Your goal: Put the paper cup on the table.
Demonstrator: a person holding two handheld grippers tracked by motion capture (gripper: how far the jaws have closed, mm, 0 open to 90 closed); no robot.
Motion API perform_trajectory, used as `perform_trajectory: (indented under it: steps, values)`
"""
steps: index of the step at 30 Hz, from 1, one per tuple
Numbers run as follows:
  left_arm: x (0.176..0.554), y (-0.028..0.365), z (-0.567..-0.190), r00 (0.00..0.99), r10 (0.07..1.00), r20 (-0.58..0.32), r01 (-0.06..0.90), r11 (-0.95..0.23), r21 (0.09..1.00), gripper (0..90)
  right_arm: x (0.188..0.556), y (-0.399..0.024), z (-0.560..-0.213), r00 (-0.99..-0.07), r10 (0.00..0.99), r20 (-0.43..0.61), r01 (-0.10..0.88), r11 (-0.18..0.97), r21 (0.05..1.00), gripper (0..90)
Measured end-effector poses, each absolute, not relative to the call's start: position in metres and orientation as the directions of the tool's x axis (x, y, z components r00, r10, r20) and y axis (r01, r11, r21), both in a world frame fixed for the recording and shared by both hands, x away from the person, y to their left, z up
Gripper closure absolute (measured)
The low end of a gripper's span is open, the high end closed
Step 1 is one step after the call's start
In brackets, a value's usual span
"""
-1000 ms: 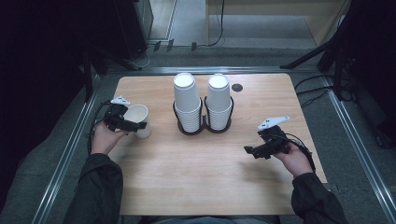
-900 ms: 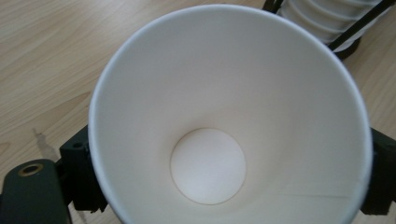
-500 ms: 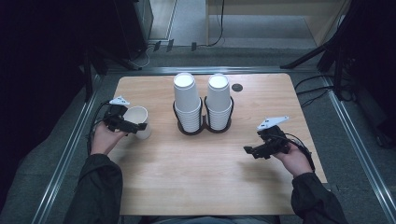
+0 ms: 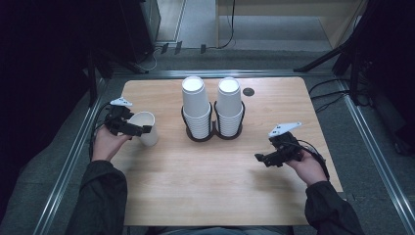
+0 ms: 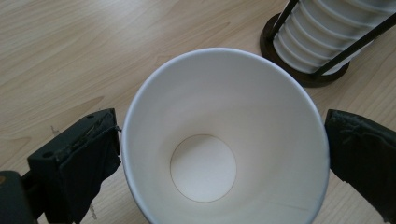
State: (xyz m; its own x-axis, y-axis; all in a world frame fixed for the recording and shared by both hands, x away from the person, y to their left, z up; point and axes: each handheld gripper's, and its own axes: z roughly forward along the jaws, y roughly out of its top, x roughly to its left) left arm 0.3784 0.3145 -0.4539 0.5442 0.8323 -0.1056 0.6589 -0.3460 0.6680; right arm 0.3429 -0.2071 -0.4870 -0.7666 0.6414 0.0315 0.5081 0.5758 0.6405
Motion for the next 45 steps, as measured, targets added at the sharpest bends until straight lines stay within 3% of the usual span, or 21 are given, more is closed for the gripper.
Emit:
perform_trajectory:
  steps: [14, 24, 27, 32, 34, 39, 45]
  values:
    - [0.371, 0.32, -0.429, 0.509, 0.849, -0.139, 0.661, -0.283, 0.695, 0.0, 0.342, -0.206, -0.487, -0.775, 0.631, 0.034, 0.505, 0.586, 0.634, 14.7]
    - [0.365, 0.313, -0.416, 0.504, 0.859, -0.086, 0.656, -0.316, 0.686, 0.0, 0.343, -0.206, -0.487, -0.775, 0.631, 0.033, 0.504, 0.586, 0.634, 14.7]
    - [0.363, 0.309, -0.412, 0.496, 0.863, -0.098, 0.662, -0.303, 0.685, 7.4, 0.343, -0.205, -0.487, -0.777, 0.629, 0.031, 0.501, 0.587, 0.636, 14.7]
    - [0.358, 0.302, -0.407, 0.509, 0.856, -0.096, 0.656, -0.313, 0.687, 7.5, 0.345, -0.203, -0.487, -0.781, 0.624, 0.03, 0.496, 0.59, 0.637, 14.7]
    - [0.356, 0.299, -0.407, 0.508, 0.858, -0.074, 0.652, -0.328, 0.684, 16.0, 0.345, -0.201, -0.487, -0.781, 0.624, 0.032, 0.498, 0.59, 0.635, 14.7]
    - [0.352, 0.294, -0.409, 0.567, 0.817, -0.106, 0.636, -0.352, 0.687, 16.9, 0.347, -0.198, -0.487, -0.787, 0.617, 0.032, 0.491, 0.594, 0.637, 14.7]
    - [0.347, 0.286, -0.409, 0.584, 0.809, -0.067, 0.607, -0.381, 0.697, 16.8, 0.35, -0.194, -0.487, -0.796, 0.605, 0.026, 0.481, 0.606, 0.633, 14.7]
